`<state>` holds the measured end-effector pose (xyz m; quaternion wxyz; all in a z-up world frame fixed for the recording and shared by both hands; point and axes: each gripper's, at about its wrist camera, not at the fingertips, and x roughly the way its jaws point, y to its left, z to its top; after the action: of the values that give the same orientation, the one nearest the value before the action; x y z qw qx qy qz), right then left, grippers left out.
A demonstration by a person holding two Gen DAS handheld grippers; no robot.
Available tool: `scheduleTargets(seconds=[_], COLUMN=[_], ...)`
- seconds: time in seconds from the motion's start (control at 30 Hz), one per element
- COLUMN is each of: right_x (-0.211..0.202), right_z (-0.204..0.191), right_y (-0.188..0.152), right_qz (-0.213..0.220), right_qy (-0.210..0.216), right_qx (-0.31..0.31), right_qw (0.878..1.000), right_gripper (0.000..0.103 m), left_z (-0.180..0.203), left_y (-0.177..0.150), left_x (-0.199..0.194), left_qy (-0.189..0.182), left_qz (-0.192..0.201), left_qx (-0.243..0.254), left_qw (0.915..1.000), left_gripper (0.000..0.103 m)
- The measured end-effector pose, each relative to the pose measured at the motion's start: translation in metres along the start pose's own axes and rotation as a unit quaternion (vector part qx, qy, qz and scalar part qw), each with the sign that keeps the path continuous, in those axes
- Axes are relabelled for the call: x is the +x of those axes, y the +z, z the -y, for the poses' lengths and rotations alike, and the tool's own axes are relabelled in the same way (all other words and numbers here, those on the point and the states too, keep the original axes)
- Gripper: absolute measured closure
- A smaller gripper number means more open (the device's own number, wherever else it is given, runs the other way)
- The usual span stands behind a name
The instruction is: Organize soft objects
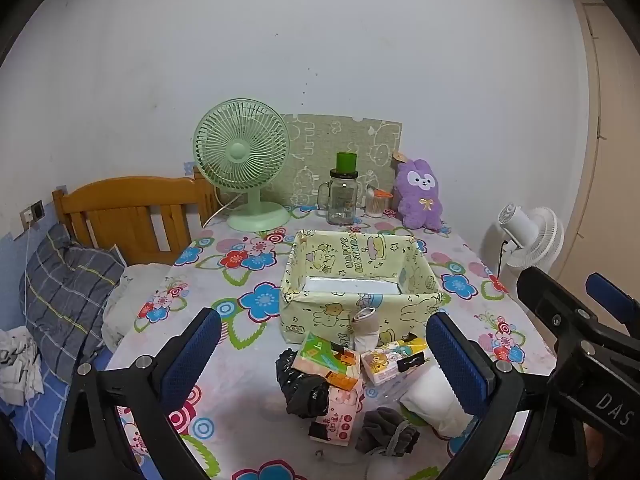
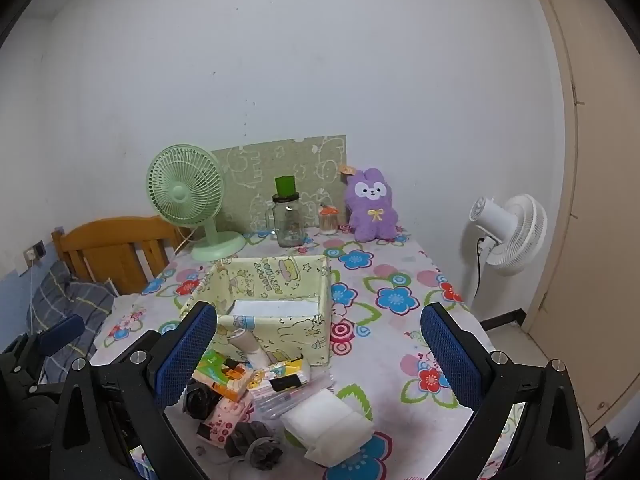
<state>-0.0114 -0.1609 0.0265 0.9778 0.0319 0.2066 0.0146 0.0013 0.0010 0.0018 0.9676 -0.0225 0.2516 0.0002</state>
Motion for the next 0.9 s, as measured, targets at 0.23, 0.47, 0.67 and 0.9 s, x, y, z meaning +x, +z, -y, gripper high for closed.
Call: scheduleTargets(seconds=[0.23,0.47,0.67,0.9], right_x=[0.0020,0.0023,0.0021,0.0000], right_z=[-0.0040,-0.0038,-0.0038,-0.0070], right_y=[-0.0006,-0.0017,-0.0006,0.0001], right_qz=[0.000,0.000,-0.001,0.002], right_qy=[0.005,0.005,0.005,0.002], right_qx=[-0.004,-0.005,-0.005,-0.006], right_qw=[1.000,1.000,1.000,1.000], right_gripper=[0.000,0.000,0.000,0.000], left_z=[0.0000,0.0003,0.0004,0.0010], left_y=[-0.0019,-0.0012,-0.0014,-0.0001], left_x=[0.0028,0.0026,0.0012,0.0009], left_qy=[-0.005,-0.006,-0.008,-0.009], left_qz=[0.001,0.002,0.003,0.002], left_qx=[0.000,-0.001,-0.003,-0.003], left_qw=[1.0000,1.0000,1.0000,1.0000], left_gripper=[0.000,0.000,0.000,0.000])
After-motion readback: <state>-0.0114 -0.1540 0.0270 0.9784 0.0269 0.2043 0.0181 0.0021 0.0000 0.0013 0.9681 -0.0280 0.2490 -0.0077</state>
